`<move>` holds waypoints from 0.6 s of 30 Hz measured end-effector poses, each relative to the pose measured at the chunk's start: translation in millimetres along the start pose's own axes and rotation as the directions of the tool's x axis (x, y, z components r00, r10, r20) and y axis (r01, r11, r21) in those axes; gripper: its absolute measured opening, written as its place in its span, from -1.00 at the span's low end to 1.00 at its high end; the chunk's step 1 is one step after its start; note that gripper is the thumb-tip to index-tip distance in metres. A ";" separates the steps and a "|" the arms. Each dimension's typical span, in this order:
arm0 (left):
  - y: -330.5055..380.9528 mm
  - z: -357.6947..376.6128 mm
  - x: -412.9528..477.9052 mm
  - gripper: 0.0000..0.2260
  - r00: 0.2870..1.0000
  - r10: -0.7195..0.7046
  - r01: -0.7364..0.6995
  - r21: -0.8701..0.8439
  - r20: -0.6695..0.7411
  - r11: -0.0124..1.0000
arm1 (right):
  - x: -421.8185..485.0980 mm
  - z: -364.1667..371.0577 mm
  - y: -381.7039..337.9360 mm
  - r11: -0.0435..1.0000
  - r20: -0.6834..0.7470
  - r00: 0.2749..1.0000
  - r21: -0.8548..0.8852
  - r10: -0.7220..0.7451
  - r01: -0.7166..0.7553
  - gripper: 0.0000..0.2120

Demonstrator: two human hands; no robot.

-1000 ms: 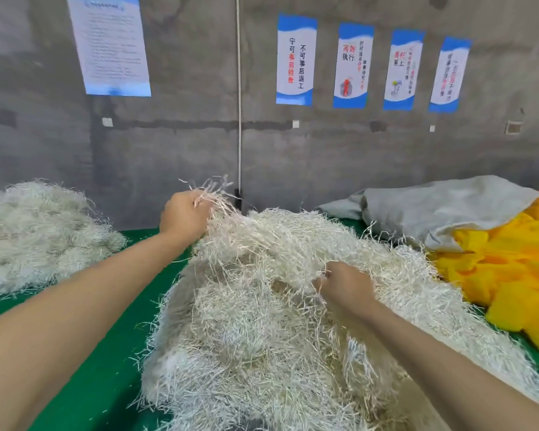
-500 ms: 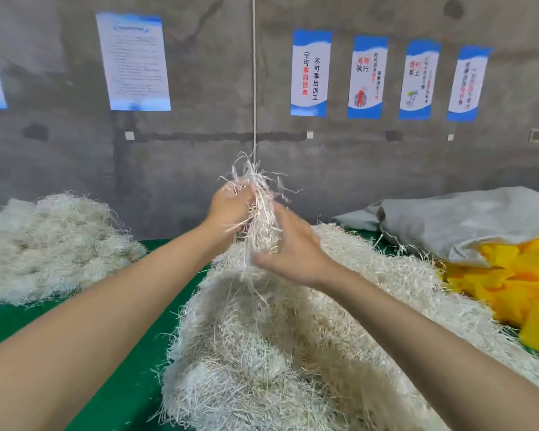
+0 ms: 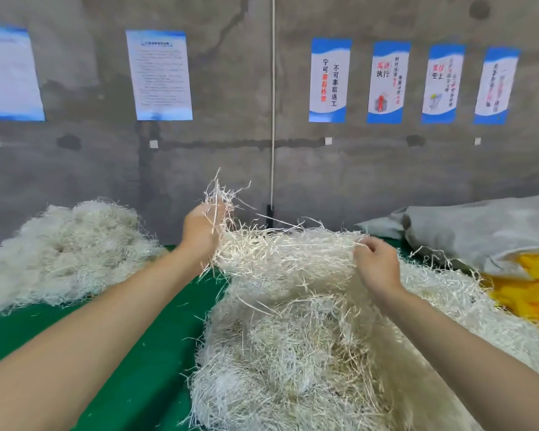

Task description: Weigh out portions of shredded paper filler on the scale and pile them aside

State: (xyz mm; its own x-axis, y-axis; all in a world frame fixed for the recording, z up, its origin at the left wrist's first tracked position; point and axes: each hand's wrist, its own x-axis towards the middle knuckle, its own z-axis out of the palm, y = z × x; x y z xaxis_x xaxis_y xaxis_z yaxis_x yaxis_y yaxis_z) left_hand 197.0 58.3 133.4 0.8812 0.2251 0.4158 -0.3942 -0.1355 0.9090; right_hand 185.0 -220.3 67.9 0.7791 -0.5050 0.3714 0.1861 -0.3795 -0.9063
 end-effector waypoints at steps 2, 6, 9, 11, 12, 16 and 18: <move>-6.9 -4.4 0.0 -0.81 1.000 -0.005 0.005 0.073 -0.008 0.997 | 10.3 -13.7 9.1 0.994 -0.071 0.992 -0.003 0.106 -0.107 -0.75; -6.5 -7.0 3.4 -0.85 0.996 0.002 -0.002 -0.004 -0.090 1.000 | 20.9 -29.9 36.0 0.952 -0.130 0.952 -0.098 0.278 -0.292 -0.71; -4.7 -6.7 4.4 -0.85 0.993 -0.002 -0.002 -0.029 -0.121 1.000 | 13.0 -33.5 32.2 0.927 0.033 0.936 -0.158 0.350 -0.341 -0.61; -3.0 -4.9 3.2 -0.82 0.993 0.009 -0.011 -0.017 -0.119 1.000 | 5.2 -32.8 10.8 0.949 0.107 0.962 -0.221 0.251 -0.223 -0.45; -2.0 -3.3 2.8 -0.82 0.993 0.013 -0.015 -0.017 -0.116 1.000 | -1.6 -30.8 -3.5 0.971 0.096 0.986 -0.211 0.133 -0.110 -0.38; 4.4 5.4 3.9 -0.77 0.996 -0.022 0.017 -0.066 -0.088 0.998 | -53.8 -13.7 -76.8 0.932 0.277 0.890 0.104 -0.362 0.347 -0.18; 7.8 12.7 0.4 -0.80 0.996 -0.060 0.052 -0.116 -0.061 0.992 | -76.3 2.9 -101.6 0.909 0.569 0.714 0.183 -0.409 0.375 -0.12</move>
State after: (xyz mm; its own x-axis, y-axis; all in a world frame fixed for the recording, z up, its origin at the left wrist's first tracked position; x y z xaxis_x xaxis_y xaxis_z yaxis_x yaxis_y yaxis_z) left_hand 197.6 45.1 140.3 0.8854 0.2917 0.3619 -0.3752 -0.0111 0.9269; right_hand 108.4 -141.0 131.0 0.8203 0.2357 0.5211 0.5709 -0.3922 -0.7213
